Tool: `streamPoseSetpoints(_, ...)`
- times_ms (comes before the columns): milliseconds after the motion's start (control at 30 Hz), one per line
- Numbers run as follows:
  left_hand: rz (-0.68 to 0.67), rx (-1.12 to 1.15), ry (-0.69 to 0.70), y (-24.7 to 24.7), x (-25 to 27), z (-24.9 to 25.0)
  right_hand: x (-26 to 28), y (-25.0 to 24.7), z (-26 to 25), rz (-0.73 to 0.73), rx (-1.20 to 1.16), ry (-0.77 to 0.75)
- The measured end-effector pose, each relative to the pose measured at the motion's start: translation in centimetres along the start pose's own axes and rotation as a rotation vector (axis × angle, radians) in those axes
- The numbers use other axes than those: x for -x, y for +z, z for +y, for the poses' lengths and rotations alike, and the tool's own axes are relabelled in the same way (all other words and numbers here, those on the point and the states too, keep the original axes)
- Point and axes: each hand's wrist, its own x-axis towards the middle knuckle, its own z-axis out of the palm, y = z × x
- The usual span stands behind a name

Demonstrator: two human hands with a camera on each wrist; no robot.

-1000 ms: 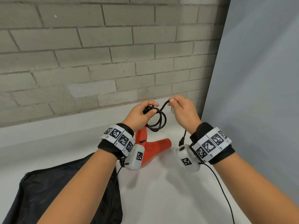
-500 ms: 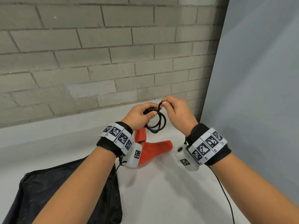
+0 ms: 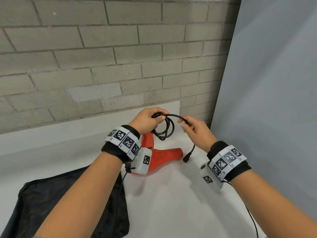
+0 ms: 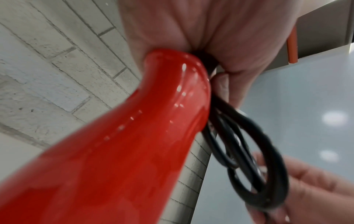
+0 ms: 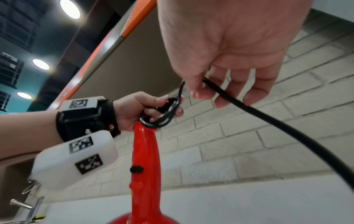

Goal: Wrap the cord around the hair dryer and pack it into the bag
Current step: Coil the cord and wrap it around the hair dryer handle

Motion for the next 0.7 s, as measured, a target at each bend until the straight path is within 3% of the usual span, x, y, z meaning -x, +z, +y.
streamPoseSetpoints(100, 0.017, 0.021, -0.015, 0.0, 0.0, 0.0, 0.9, 1.1, 2.7, -0.105, 0.03, 0.173)
streamPoseSetpoints(167, 0.037, 0.053, -0.025, 0.1, 0.0, -0.1, 1.6, 1.9, 4.9, -0.236, 0.061, 0.327)
streamPoseSetpoints(267, 0.077, 0.095, -0.032, 0.2, 0.0, -0.2, 2.6, 2.9, 7.2, -0.42, 0.143, 0.438)
streamPoseSetpoints(400, 0.092, 0.101, -0.033, 0.3, -0.3, -0.6, 3.0, 2.8, 8.0, -0.394, 0.069, 0.474)
streamPoseSetpoints(500, 0.123, 0.127, -0.03, 0.3, -0.4, -0.7, 2.2, 2.4, 7.8, -0.247, 0.004, 0.442)
streamPoseSetpoints(600, 0.142, 0.098, 0.0, 0.3, -0.4, -0.7, 1.2, 1.8, 5.6, 0.111, -0.164, 0.337)
streamPoseSetpoints(700, 0.149, 0.082, 0.032, 0.3, -0.6, -0.9, 0.8, 1.3, 1.9, 0.472, -0.416, 0.087)
